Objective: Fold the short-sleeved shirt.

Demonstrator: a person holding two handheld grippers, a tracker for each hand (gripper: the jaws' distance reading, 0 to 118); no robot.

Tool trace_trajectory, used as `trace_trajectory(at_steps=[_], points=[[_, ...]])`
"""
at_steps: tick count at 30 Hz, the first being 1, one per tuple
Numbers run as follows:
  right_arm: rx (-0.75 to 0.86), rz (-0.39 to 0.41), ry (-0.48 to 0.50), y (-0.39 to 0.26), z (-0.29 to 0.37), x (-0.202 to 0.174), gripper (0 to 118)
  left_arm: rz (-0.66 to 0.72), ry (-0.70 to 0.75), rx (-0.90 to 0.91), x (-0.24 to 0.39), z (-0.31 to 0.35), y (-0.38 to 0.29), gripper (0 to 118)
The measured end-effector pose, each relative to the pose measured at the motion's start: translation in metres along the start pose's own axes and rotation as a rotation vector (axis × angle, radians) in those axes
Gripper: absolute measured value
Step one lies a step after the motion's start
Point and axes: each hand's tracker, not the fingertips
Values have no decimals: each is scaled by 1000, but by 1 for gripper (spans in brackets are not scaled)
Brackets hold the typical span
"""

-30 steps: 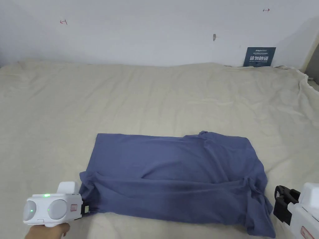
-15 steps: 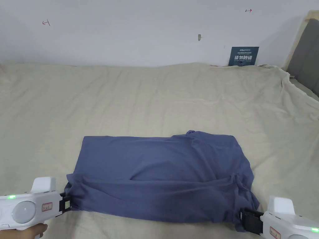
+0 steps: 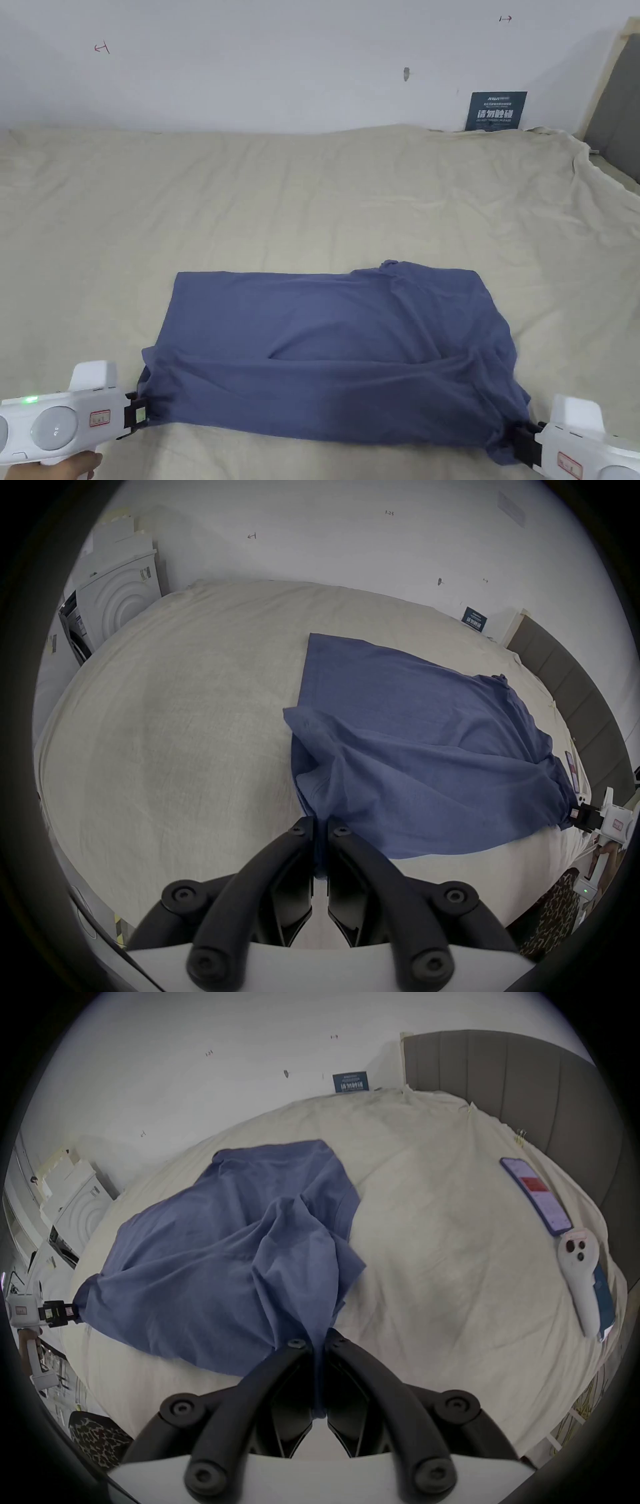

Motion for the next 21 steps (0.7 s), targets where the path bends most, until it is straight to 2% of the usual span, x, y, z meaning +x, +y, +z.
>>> trace_trajectory(at_steps=[4, 12, 21], points=[[40, -2, 2, 6, 23, 10, 2, 34, -23, 14, -6, 10, -5, 3], [60, 9, -9, -8, 60, 29, 2, 9, -23, 14, -5, 50, -38, 3], [-49, -2, -48, -47, 39, 37, 2, 11, 7, -44, -11, 39, -87, 3]])
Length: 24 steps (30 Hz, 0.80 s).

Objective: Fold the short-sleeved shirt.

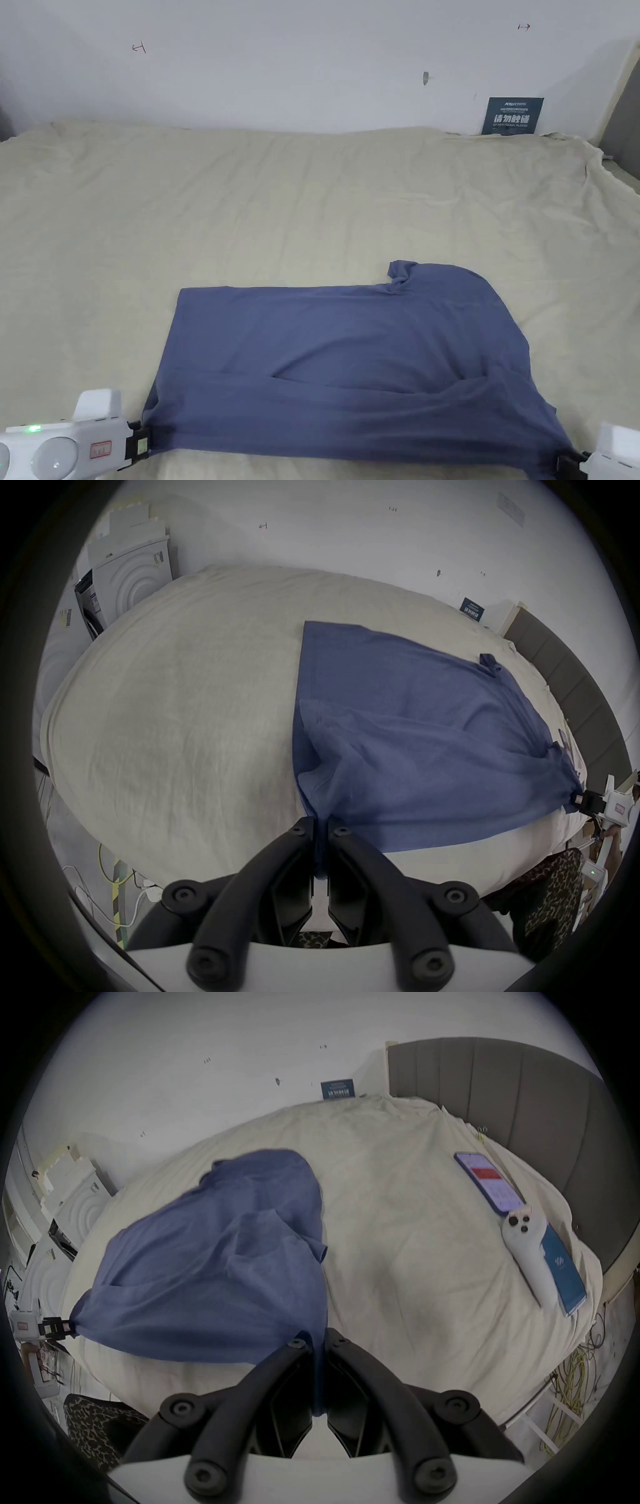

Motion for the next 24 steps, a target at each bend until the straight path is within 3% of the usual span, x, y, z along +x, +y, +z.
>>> trace_trajectory(at_steps=[6, 10, 12, 15, 16, 19, 24], points=[[-28, -21, -25, -16, -16, -3, 2, -45, 56, -17, 8, -20, -19, 3], [-25, 13, -39, -13, -9, -8, 3, -50, 68, 4, 11, -16, -21, 7], [-22, 15, -42, -9, -4, -12, 13, -36, 59, -8, 12, -11, -17, 22], [25, 48, -66, 2, 17, -22, 78, -2, 47, 4, 13, 2, -10, 60], [69, 61, -54, 8, 27, -26, 91, 3, 25, 72, 15, 12, -6, 72], [193, 71, -19, 29, 59, -35, 90, 20, -5, 221, 22, 45, 10, 97], [404, 102, 27, 61, 114, -57, 90, -19, -18, 421, 42, 103, 41, 107]])
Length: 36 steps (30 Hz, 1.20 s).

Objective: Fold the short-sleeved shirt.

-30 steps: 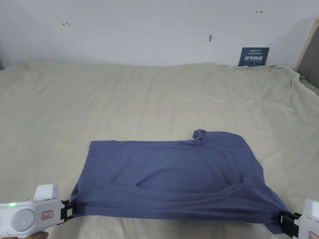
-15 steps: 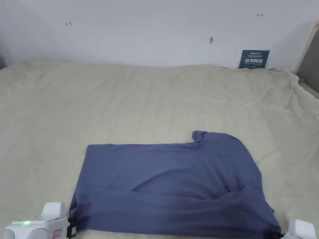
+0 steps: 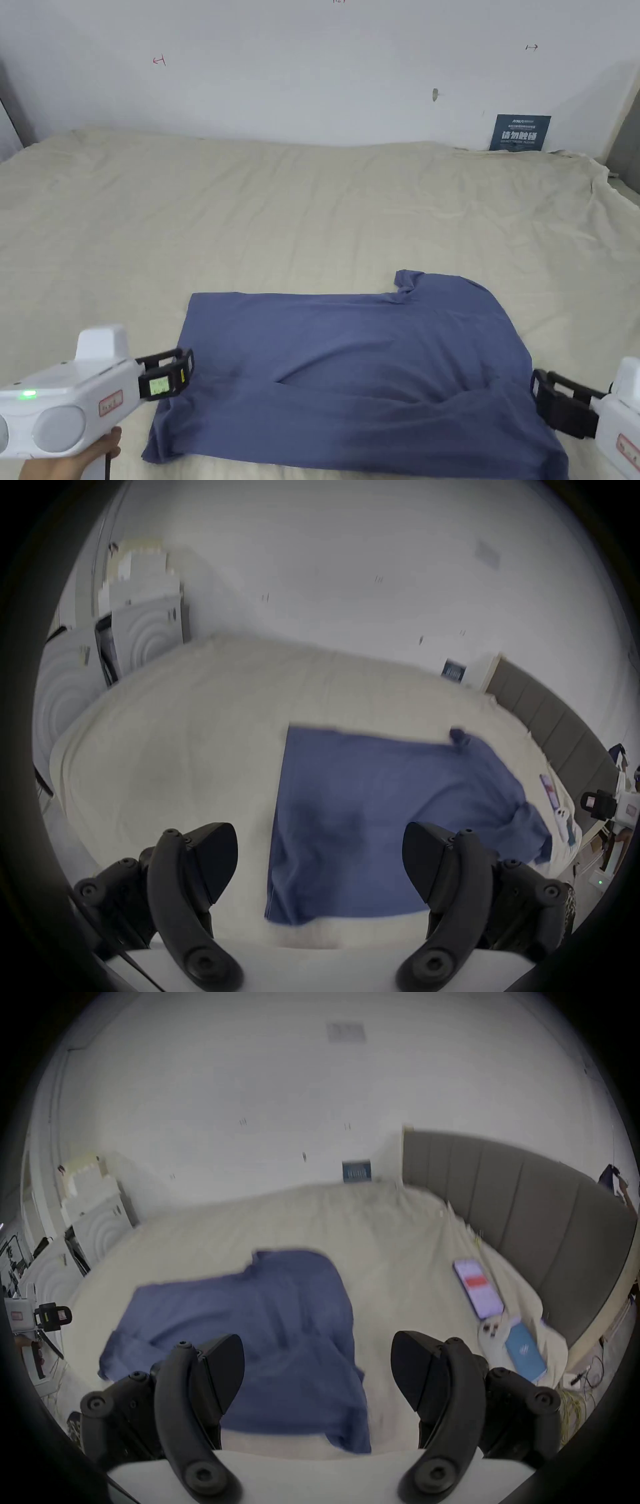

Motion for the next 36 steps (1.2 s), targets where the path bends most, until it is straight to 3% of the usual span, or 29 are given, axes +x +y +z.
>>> trace_trajectory(at_steps=[3, 4, 5, 7, 8, 9, 10, 11, 12, 24, 32, 36], points=[[82, 20, 3, 16, 12, -9, 90, -8, -2, 46, 8, 13, 19, 109], [98, 27, 2, 18, 13, -11, 86, -14, -11, 53, 12, 16, 23, 102], [118, 37, -2, 20, 15, -15, 79, -18, -6, 68, 15, 19, 25, 87], [154, 60, -24, 21, 18, -21, 76, -46, 9, 135, 22, 25, 24, 81], [159, 61, -26, 21, 18, -23, 68, -65, 20, 156, 25, 24, 22, 68], [171, 65, -28, 21, 18, -25, 53, -64, 26, 152, 28, 24, 21, 45], [177, 64, -26, 21, 18, -27, 29, -61, 31, 152, 30, 24, 20, 20], [184, 64, -19, 20, 18, -28, 8, -50, 14, 160, 30, 25, 18, 8], [197, 62, -23, 19, 19, -29, 0, -41, 6, 168, 30, 25, 17, 1], [185, 71, -3, 32, -24, -21, 0, -44, 2, 82, 29, -37, 42, 0], [160, 67, -2, 56, -92, -27, 0, -55, -3, -8, 15, -139, 83, 0], [143, 74, 2, 64, -127, -30, 0, 2, -6, -163, -3, -206, 101, 3]])
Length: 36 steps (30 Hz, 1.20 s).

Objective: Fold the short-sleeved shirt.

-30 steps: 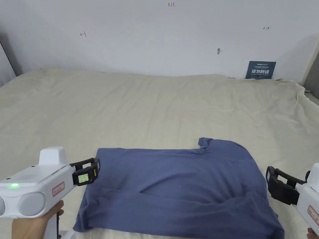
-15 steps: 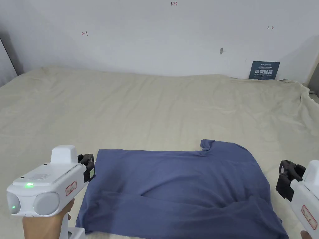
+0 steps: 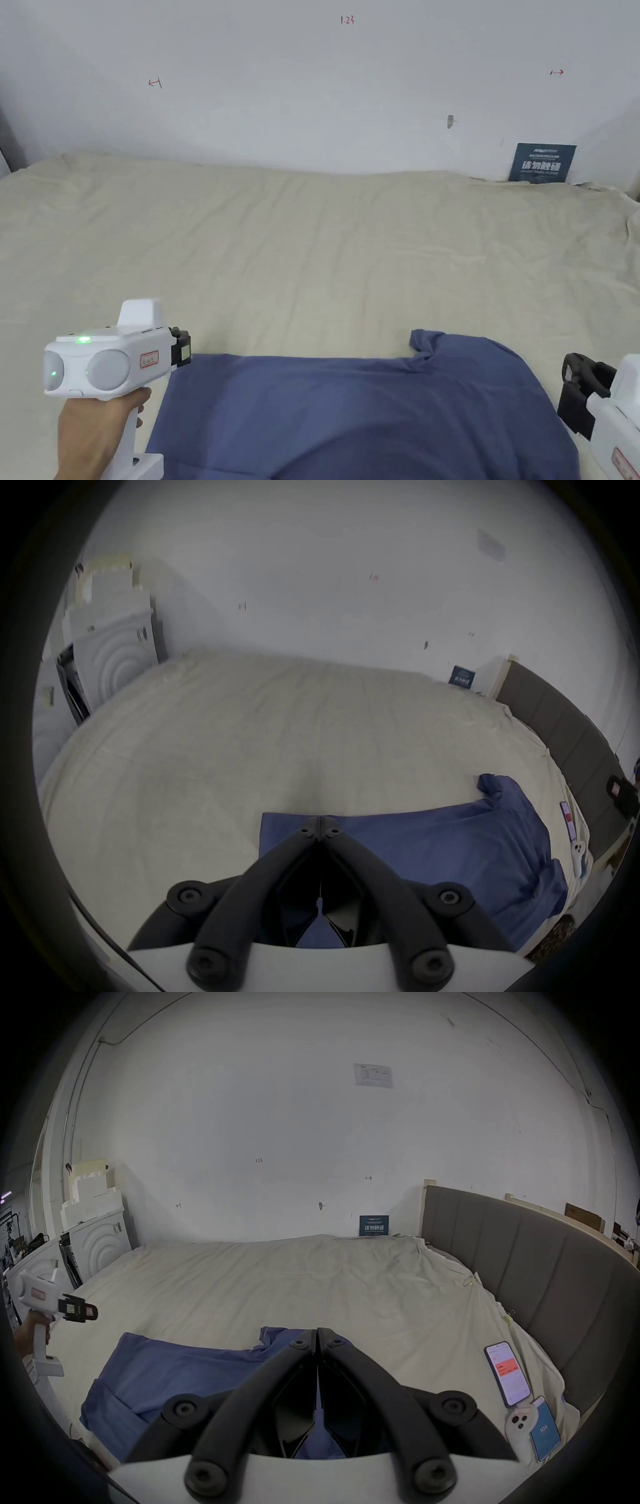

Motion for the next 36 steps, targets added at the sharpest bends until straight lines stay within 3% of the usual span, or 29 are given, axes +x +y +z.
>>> trace_trajectory(at_steps=[3, 7, 10, 13, 14, 15, 16, 18, 20, 25, 31, 32, 33, 34, 35, 36], points=[[-17, -3, 10, 1, -20, -9, 0, 59, 2, -91, -15, -45, 12, 15], [-41, 8, 16, -3, -45, -13, 0, 104, 11, -221, -30, -97, 21, 80], [-56, 10, 23, -7, -58, -14, 0, 74, 40, -231, -35, -119, 18, 82], [-75, 14, 28, -13, -70, -14, 0, 56, 72, -265, -38, -138, 12, 77], [-83, 17, 29, -15, -74, -11, 0, 54, 67, -274, -38, -143, 10, 66], [-87, 20, 28, -17, -76, -11, 0, 54, 62, -287, -37, -146, 7, 47], [-94, 21, 26, -19, -79, -11, 0, 47, 61, -301, -34, -149, 2, 38], [-107, 13, 30, -21, -81, -9, 0, -38, 96, -266, -27, -145, -1, 32], [-118, 12, 33, -22, -86, -7, 0, -48, 103, -262, -21, -140, -1, 3], [-174, -25, 26, -18, -112, 9, 0, -68, 56, -229, -11, -120, 0, 0], [-340, 4, 46, -12, -175, 31, 5, -93, -34, -110, 7, -54, 6, 0], [-353, 16, 31, -13, -187, 33, 13, -98, -47, -102, 7, -47, 8, 0], [-380, 28, 32, -15, -199, 35, 35, -102, -55, -91, 9, -39, 8, 0], [-437, 35, 38, -16, -211, 38, 70, -106, -62, -82, 10, -33, 9, 0], [-458, 56, 30, -20, -222, 40, 86, -108, -67, -77, 12, -27, 10, 0], [-463, 78, 18, -22, -230, 41, 88, -109, -69, -73, 9, -28, 11, 0]])
